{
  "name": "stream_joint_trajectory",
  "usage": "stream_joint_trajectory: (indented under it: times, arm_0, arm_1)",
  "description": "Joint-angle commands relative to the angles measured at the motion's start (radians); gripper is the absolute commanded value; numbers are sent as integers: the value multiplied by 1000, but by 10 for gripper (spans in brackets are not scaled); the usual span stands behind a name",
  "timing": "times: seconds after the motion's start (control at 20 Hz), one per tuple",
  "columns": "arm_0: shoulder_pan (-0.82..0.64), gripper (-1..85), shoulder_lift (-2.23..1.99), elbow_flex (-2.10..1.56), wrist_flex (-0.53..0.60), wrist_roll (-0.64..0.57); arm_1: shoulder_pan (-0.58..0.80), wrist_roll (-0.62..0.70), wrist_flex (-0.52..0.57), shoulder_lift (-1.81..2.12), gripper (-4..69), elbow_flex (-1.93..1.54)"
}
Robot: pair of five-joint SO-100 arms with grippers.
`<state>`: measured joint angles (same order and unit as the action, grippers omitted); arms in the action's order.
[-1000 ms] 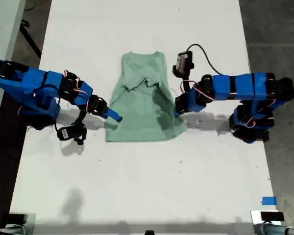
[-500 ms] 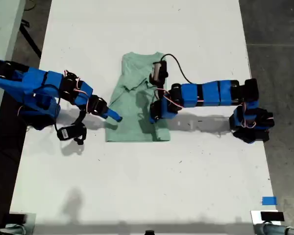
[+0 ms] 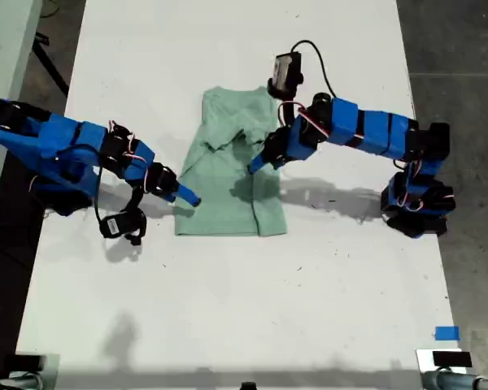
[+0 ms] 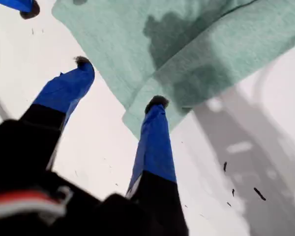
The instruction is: Fold t-shirt
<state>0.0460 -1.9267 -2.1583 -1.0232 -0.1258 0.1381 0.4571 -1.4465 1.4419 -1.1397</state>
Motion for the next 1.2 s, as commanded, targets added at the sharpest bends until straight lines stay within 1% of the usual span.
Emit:
stream_joint_trajectory:
  times: [0.0,0.1,0.25,0.4,0.45,0.5,0.65,0.8,0.95,1.0,1.1,1.15]
  arm_0:
    - [37,325,74,3,58,84]
    - [31,324,146,8,66,164]
    - [15,317,216,11,72,236]
    - [-15,301,262,12,69,261]
    - [-28,282,278,11,72,264]
    - [-37,241,302,12,75,264]
    - [-69,7,336,28,72,265]
    - [-94,0,319,25,40,259]
    - [-115,0,189,28,-26,233]
    - [-115,0,153,49,-58,227]
    - [-114,0,140,141,-170,218]
    - [-118,0,140,167,-183,206]
  arm_1:
    - [14,21,-8,78,243,-8]
    - [12,29,-6,78,233,-12]
    - [3,32,-11,83,222,-25]
    - [-8,29,-8,94,214,-46]
    - [-9,26,-2,104,212,-63]
    - [-11,21,6,120,210,-84]
    - [-8,15,25,169,202,-147]
    - [-5,11,48,207,196,-199]
    - [-2,5,72,236,190,-245]
    - [-2,3,83,242,188,-261]
    - [-3,-3,94,249,186,-276]
    - [-5,-5,97,252,185,-282]
